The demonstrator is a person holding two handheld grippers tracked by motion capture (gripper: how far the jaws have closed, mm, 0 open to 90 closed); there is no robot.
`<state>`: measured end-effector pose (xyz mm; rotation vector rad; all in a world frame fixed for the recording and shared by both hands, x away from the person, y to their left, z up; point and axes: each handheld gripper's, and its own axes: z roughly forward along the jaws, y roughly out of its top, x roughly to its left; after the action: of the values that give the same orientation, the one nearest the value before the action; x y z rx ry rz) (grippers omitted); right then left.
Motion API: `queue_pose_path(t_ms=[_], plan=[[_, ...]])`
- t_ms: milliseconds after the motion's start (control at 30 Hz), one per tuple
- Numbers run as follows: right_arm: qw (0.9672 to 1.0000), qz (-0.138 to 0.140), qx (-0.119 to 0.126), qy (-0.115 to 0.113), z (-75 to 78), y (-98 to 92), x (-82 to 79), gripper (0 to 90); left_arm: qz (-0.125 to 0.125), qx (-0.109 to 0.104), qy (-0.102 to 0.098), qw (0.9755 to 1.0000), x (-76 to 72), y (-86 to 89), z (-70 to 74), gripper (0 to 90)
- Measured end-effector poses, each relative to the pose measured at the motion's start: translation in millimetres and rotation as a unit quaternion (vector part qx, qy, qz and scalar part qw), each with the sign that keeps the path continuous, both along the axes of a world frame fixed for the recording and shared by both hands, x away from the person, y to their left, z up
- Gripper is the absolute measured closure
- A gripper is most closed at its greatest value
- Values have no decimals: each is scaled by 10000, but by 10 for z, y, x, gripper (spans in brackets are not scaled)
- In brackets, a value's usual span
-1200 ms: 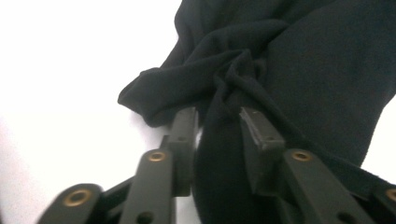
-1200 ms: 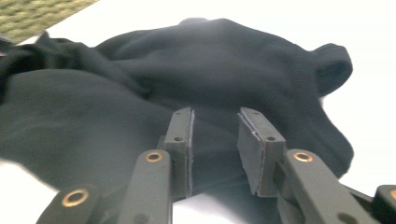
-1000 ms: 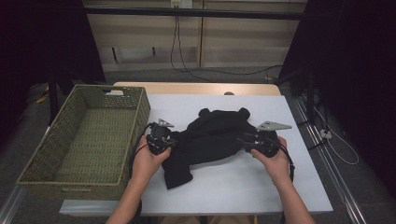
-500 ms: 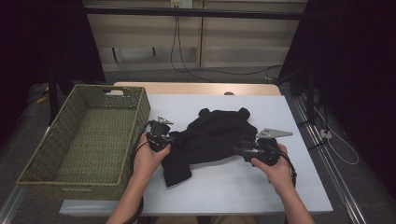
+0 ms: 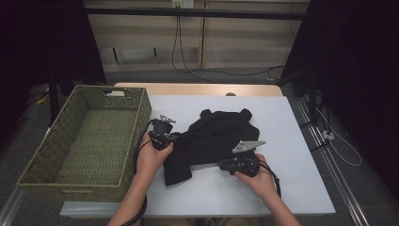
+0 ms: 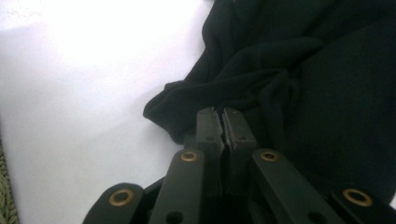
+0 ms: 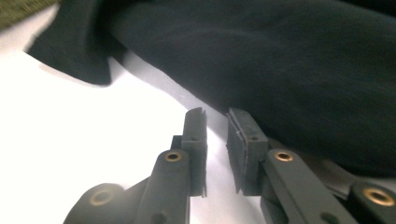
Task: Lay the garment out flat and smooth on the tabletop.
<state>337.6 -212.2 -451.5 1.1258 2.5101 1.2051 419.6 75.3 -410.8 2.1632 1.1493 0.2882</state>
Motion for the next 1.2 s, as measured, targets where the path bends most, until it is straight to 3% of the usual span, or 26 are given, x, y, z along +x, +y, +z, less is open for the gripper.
queue_pose_path(t_ms=[200,333,433,467,567,600,800,867,1000,1033,1067,1200], plan=[[9999,45,-155,-59,-67,154,69,757,-26,-52,2,10000,-30,7,14,866],[9989,-182,-317,-285,-37,185,201,863,-44,-80,16,10000,-58,33,2,866],[9987,-283,-280,-333,-31,171,254,900,-69,-66,46,9999,-58,42,-11,866],[9974,-417,-266,-519,-4,154,299,900,-49,-71,67,9999,-51,50,-19,866],[9963,-546,-213,-627,50,130,345,900,-54,-76,53,9999,-51,48,-12,866],[9957,-624,-80,-687,86,113,382,900,-56,-81,22,9999,-56,35,-4,866],[9961,-606,-174,-615,31,175,472,900,-70,9,2,10000,-76,69,-7,866],[9949,-777,-173,-613,8,171,561,900,-34,-42,1,10000,-93,86,-10,862],[9940,-819,-334,-649,47,186,628,900,-96,-149,51,9998,-110,81,-17,845],[9948,-785,-377,-528,30,199,657,900,-114,-137,27,9998,-116,78,-21,811],[9954,-780,-398,-393,-14,211,697,900,-110,-178,4,9998,-129,84,-18,687],[9956,-802,-354,-331,-41,230,731,900,-226,-404,-153,9988,-146,83,61,344]])
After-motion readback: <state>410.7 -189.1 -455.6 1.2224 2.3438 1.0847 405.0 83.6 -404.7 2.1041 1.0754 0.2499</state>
